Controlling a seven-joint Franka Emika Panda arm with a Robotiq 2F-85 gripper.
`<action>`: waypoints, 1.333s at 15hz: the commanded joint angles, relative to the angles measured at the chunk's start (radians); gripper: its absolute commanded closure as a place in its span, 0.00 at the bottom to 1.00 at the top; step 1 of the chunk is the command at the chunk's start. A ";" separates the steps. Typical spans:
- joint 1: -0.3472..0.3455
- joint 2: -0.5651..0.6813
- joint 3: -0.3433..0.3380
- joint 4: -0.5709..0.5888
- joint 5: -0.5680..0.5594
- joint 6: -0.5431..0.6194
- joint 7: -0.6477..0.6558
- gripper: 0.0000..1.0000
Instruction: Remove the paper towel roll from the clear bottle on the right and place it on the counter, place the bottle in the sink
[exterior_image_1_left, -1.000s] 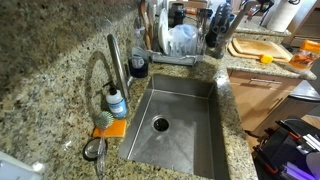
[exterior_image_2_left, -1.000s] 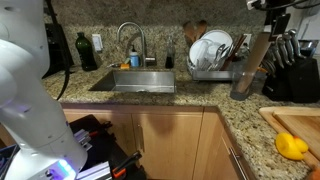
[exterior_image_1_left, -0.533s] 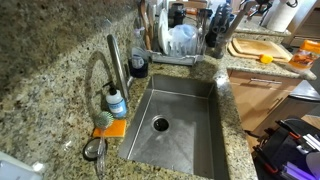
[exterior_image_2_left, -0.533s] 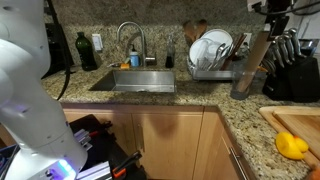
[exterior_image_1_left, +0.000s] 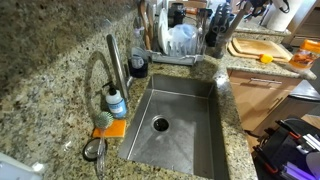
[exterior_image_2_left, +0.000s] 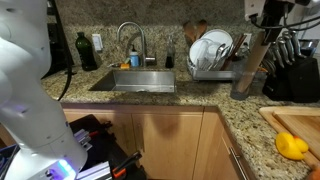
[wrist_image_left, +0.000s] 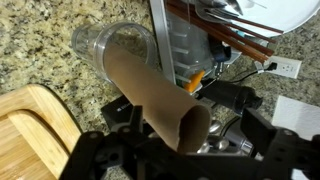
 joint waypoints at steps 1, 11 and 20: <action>0.017 0.037 -0.035 0.035 -0.092 -0.008 0.121 0.00; -0.006 0.043 -0.013 0.018 -0.051 -0.022 0.124 0.47; -0.022 0.051 -0.014 0.065 -0.014 -0.063 0.229 0.99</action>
